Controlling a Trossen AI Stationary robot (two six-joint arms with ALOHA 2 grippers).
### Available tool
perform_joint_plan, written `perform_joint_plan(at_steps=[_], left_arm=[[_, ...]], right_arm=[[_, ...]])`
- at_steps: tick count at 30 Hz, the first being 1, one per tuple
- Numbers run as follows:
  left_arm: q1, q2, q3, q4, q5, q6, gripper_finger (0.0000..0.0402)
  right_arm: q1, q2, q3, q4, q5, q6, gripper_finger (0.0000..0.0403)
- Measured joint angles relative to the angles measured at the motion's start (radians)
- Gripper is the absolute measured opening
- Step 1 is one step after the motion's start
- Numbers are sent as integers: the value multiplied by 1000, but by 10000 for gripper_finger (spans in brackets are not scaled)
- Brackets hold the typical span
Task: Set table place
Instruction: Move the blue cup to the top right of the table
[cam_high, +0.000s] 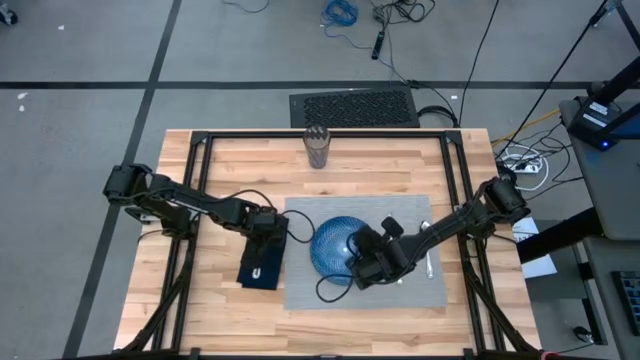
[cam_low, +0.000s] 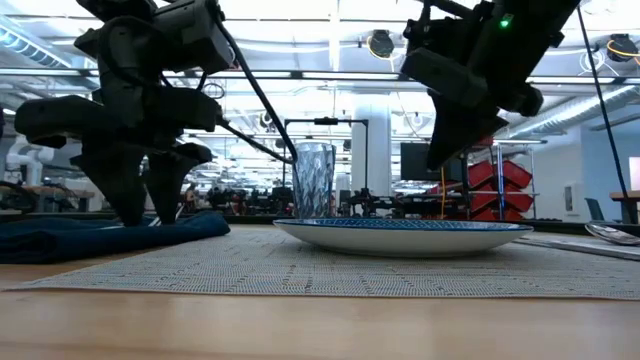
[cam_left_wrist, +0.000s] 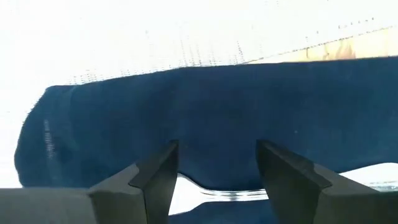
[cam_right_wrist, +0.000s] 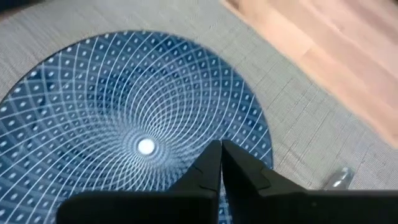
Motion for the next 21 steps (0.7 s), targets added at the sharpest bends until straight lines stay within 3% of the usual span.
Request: perform_joint_plan(at_steps=[13, 17, 21], left_arm=[[-1, -23, 0, 102, -144, 3, 199], [-4, -125, -11, 146, -197, 65, 195], [15, -308, -39, 149, -252, 105, 190]], right_arm=[[-68, 0, 0, 88, 145, -149, 0], [-67, 1, 0, 183, 184, -238, 0], [-67, 1, 0, 228, 220, -307, 0]])
